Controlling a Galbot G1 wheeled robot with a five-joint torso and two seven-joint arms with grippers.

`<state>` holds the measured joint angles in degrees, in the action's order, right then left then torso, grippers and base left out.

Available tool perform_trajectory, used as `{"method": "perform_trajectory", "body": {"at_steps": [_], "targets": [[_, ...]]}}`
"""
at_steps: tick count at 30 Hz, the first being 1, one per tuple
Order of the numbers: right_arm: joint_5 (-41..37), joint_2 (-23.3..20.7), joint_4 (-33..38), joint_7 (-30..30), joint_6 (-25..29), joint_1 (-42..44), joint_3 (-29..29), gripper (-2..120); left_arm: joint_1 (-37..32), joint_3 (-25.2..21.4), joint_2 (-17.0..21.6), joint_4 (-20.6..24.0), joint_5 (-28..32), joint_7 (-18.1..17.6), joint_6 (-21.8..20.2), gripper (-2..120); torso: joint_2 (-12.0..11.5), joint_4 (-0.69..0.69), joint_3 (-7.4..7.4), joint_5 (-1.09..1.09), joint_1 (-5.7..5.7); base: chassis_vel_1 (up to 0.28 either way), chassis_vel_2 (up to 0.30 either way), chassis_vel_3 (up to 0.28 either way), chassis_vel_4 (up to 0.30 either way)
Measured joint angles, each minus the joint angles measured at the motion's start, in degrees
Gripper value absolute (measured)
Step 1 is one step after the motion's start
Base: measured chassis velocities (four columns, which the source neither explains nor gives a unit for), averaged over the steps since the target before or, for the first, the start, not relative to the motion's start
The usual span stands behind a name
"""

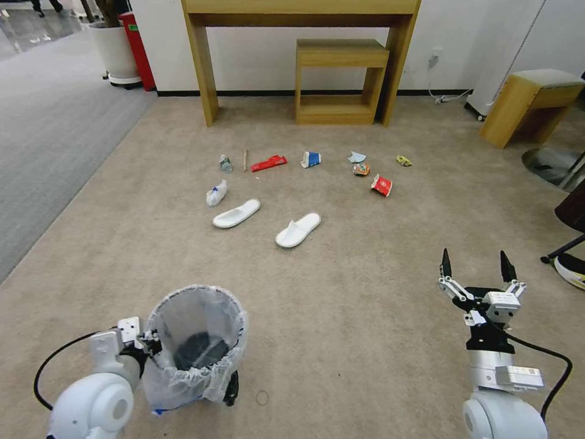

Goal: Pick up the trash bin and place the garbage on the floor into it.

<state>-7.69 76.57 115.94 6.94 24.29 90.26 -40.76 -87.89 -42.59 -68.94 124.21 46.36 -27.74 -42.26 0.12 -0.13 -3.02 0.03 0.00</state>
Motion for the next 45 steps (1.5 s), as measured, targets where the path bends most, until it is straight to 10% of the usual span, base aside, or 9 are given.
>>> {"method": "perform_trajectory", "body": {"at_steps": [15,45], "targets": [[0.1,0.4,-1.6,-2.6,3.4,-1.0,-0.5,100,1.2,-16.1,-4.8,8.8,28.4,-14.2,0.0,3,0.0,0.00,0.00,0.01,0.00,0.000,0.000,0.000,0.000],[1.5,2.5,1.1,-2.5,2.2,1.5,-1.5,100,0.2,-18.8,-7.3,8.1,27.8,-12.1,0.1,3,0.0,-0.01,0.00,0.02,0.00,0.000,0.000,0.000,0.000]]}}
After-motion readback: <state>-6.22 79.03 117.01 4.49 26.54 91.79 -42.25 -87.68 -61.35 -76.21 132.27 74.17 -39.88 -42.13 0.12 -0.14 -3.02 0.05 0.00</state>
